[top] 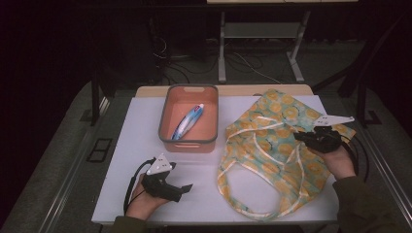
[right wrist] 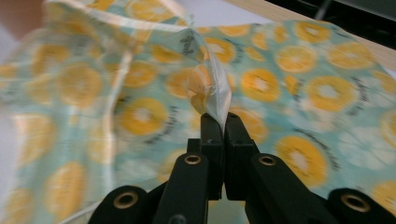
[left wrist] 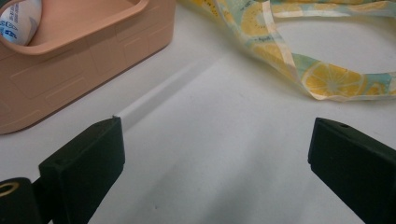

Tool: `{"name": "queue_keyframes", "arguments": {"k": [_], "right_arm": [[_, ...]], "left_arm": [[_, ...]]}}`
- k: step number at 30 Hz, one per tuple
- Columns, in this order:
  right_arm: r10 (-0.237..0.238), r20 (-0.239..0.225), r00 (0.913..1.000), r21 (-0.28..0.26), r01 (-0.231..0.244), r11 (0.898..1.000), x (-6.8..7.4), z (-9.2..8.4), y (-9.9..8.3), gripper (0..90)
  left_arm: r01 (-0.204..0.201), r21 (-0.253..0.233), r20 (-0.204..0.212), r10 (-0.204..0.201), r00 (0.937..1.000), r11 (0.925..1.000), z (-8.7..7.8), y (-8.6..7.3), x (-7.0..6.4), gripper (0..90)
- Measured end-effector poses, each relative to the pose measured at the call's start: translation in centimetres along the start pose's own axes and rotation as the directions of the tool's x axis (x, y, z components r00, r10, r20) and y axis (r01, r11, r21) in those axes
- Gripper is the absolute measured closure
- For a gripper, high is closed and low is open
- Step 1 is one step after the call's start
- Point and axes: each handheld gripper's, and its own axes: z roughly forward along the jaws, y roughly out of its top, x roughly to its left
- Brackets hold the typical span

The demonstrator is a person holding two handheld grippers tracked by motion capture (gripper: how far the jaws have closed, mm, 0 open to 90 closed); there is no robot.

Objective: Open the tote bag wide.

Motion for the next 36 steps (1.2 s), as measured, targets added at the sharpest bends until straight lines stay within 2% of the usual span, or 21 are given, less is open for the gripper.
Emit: {"name": "queue_keyframes", "arguments": {"k": [4, 7, 13, 15, 18, 21, 23, 26, 31, 33, 34, 35, 36], "right_arm": [[0.053, 0.038, 0.9979, 0.032, -0.054, 0.998, -2.0, 0.8, -0.9, 88.0], [0.092, 0.059, 0.9941, 0.071, -0.096, 0.993, -3.0, 1.8, -2.0, 87.9], [0.121, 0.068, 0.9903, 0.161, -0.131, 0.978, -3.9, 3.1, -3.6, 87.3], [0.125, 0.071, 0.9897, 0.183, -0.136, 0.974, -3.9, 3.4, -3.9, 84.6], [0.144, 0.072, 0.9870, 0.168, -0.154, 0.974, -4.0, 3.3, -3.9, 67.0], [0.169, 0.051, 0.9842, 0.107, -0.174, 0.979, -4.0, 2.3, -3.2, 51.2], [0.172, 0.041, 0.9842, 0.068, -0.174, 0.982, -3.5, 1.3, -2.5, 44.6], [0.127, 0.040, 0.9911, 0.020, -0.128, 0.992, -2.4, -0.3, -1.4, 38.8], [0.075, -0.020, 0.9970, -0.019, -0.075, 0.997, -0.1, -2.4, 0.0, 37.8], [0.061, -0.088, 0.9942, -0.017, -0.063, 0.998, 1.0, -2.7, 0.4, 38.4], [0.029, -0.135, 0.9904, -0.001, -0.029, 1.000, 2.5, -2.6, 0.6, 40.2], [0.029, -0.135, 0.9904, -0.001, -0.029, 1.000, 2.5, -2.6, 0.6, 40.2], [0.006, -0.160, 0.9870, 0.009, -0.004, 1.000, 3.4, -2.5, 0.6, 42.7]], "left_arm": [[0.001, 0.001, -0.001, -0.001, 1.0000, 1.0000, 0.0, 0.0, 0.0, 2.3], [0.002, 0.001, -0.002, -0.002, 1.0000, 1.0000, 0.0, 0.0, 0.0, 2.3], [-0.002, 0.001, -0.002, 0.002, 1.0000, 1.0000, 0.0, 0.0, 0.0, 2.3], [-0.001, 0.000, -0.001, 0.001, 1.0000, 1.0000, 0.0, 0.0, 0.0, 2.3], [0.000, 0.001, -0.001, 0.000, 1.0000, 1.0000, 0.0, 0.0, 0.0, 2.3], [0.001, -0.002, -0.001, -0.001, 1.0000, 1.0000, 0.0, 0.0, 0.0, 2.3], [0.000, -0.001, -0.001, 0.000, 1.0000, 1.0000, 0.0, 0.0, 0.0, 2.3], [0.000, -0.003, -0.001, 0.000, 1.0000, 1.0000, -0.1, 0.0, 0.0, 2.3], [0.000, -0.004, 0.000, 0.000, 1.0000, 1.0000, -0.1, 0.0, 0.0, 2.3], [0.002, -0.003, 0.000, -0.002, 1.0000, 1.0000, 0.0, 0.0, 0.0, 2.3], [0.003, -0.003, 0.000, -0.003, 1.0000, 1.0000, 0.0, 0.0, 0.0, 2.3], [0.004, -0.004, 0.001, -0.004, 1.0000, 1.0000, 0.0, 0.0, 0.0, 2.3], [0.004, -0.004, 0.001, -0.004, 1.0000, 1.0000, 0.0, 0.0, 0.0, 2.3]]}}
